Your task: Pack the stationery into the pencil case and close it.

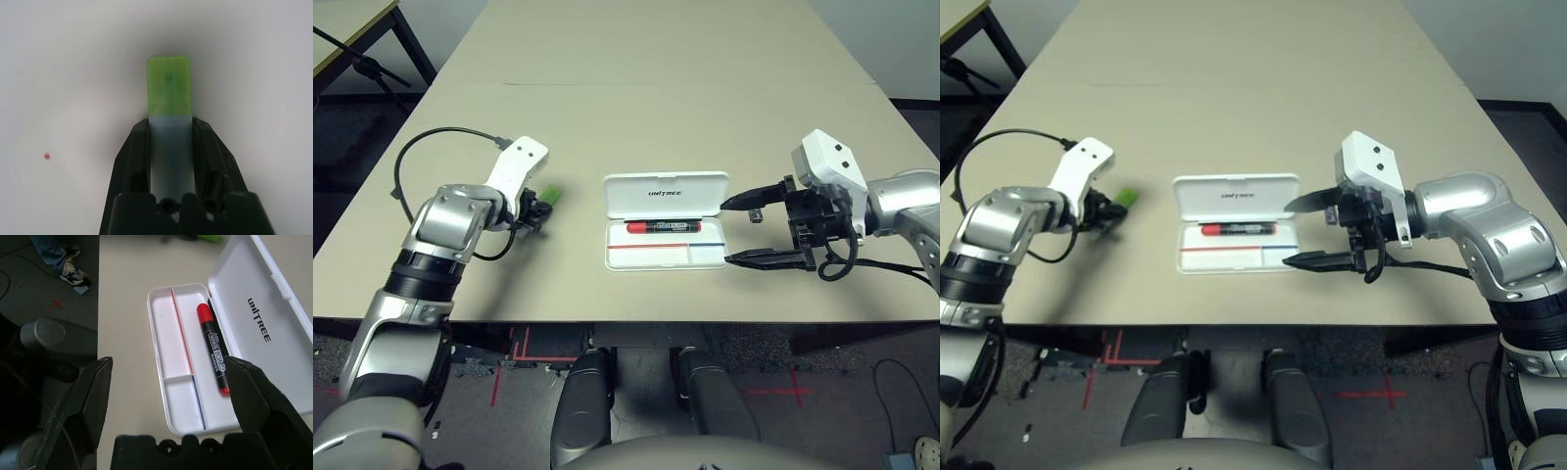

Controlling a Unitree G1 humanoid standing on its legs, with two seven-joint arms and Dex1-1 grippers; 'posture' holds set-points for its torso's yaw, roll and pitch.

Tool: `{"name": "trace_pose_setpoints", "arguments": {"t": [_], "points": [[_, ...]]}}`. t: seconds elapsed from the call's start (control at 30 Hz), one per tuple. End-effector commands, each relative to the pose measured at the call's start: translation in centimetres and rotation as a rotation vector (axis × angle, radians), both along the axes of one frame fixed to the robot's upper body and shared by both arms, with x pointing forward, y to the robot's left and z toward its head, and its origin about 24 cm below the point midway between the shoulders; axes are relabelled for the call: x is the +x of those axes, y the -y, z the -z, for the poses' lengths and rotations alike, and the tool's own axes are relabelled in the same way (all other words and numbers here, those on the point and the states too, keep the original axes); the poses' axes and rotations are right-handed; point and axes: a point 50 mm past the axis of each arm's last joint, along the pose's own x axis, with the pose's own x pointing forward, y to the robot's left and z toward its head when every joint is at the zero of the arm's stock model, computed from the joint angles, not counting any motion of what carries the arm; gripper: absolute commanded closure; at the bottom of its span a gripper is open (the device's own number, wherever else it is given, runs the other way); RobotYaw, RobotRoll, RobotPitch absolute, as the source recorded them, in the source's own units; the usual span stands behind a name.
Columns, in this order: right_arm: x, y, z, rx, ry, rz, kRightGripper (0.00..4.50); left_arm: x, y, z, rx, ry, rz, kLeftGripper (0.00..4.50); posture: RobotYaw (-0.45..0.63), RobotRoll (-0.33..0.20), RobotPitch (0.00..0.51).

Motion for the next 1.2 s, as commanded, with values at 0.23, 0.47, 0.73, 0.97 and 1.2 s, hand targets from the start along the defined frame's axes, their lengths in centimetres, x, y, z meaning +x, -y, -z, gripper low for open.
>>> {"name": "trace_pose_setpoints", "arguments": {"t": [0.23, 0.47, 0.73, 0.97, 1.2], "points": [[0.5, -0.1, 0.1, -0.026, 0.006, -0.002, 0.00, -4.7, 1.6, -1.0, -0.048, 0.007, 0.531, 3.41, 0.08, 0.000, 0.162], [0.9, 0.0, 0.2, -0.037, 0.014, -0.006, 0.00, -5.5, 3.5, -2.2, -0.070, 0.075, 0.718, 3.41, 0.09, 0.000, 0.158], [1.0, 0.3, 0.5, -0.056, 0.018, 0.001, 0.00, -5.0, 6.3, -4.0, -0.102, 0.152, 0.850, 3.41, 0.09, 0.000, 0.160], [1.1, 0.6, 0.5, -0.075, 0.021, 0.013, 0.00, -4.3, 9.6, -4.4, -0.110, 0.166, 0.966, 3.41, 0.08, 0.000, 0.160], [1.1, 0.9, 0.5, -0.087, 0.029, 0.027, 0.00, -3.6, 12.7, -2.7, -0.109, 0.128, 1.059, 3.41, 0.07, 0.000, 0.159]]}}
